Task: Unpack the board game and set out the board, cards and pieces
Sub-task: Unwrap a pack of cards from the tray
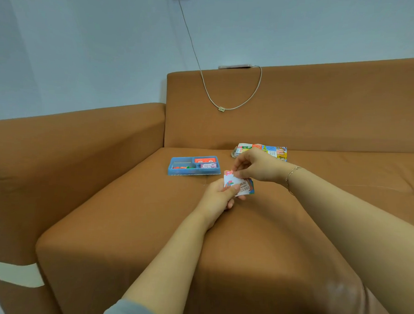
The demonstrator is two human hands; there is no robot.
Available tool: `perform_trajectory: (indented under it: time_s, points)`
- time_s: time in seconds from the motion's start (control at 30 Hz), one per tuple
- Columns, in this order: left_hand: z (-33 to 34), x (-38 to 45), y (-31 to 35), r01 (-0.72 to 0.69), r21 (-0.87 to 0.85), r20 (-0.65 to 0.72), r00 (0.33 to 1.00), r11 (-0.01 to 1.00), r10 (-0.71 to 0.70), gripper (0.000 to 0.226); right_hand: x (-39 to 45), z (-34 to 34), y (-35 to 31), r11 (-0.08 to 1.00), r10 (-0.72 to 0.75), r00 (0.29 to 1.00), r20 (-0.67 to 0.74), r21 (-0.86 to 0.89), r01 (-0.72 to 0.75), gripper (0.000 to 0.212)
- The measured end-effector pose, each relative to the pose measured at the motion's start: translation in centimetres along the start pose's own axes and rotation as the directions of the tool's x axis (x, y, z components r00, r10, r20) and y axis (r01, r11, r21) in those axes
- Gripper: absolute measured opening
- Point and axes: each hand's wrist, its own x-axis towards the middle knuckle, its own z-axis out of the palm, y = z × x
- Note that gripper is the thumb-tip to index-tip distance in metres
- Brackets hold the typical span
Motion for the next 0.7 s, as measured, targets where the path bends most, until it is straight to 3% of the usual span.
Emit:
perform_trajectory:
  time_s: [0.1,0.2,0.43,0.5,0.7]
  points:
    - [-0.1,0.0,0.0,-0.006,-0.006,-0.005,1.000,1.000,0.006,0.012,-0.3,0.0,-0.2,1.000,0.001,1.000,-0.006,0.027,-0.001,0.002]
    - [0.0,0.0,0.0,-0.002,0.002,-0.003,1.000,1.000,0.002,0.014,-0.4,0.2,-0.3,1.000,-0.004,0.999,-0.047,0.023,0.005,0.013]
    - [-0.2,0.0,0.1,-0.009,-0.031,-0.036,0.999,0.999,0.008,0.012,-0.1,0.0,-0.5,0.999,0.001,1.000,-0.001,0.034,-0.001,0.005]
    - [-0.1,0.0,0.1,-0.005,-0.020,-0.035,0.999,1.000,0.004,0.013,-0.2,0.2,-0.6,0.999,0.005,1.000,-0.027,0.043,-0.003,0.013]
    - [-0.2,-0.1,0.2,-0.010,-0.041,-0.038,0.999,0.999,0.009,0.011,0.1,0.1,-1.0,0.997,-0.033,0.999,-0.002,-0.068,0.033,0.008]
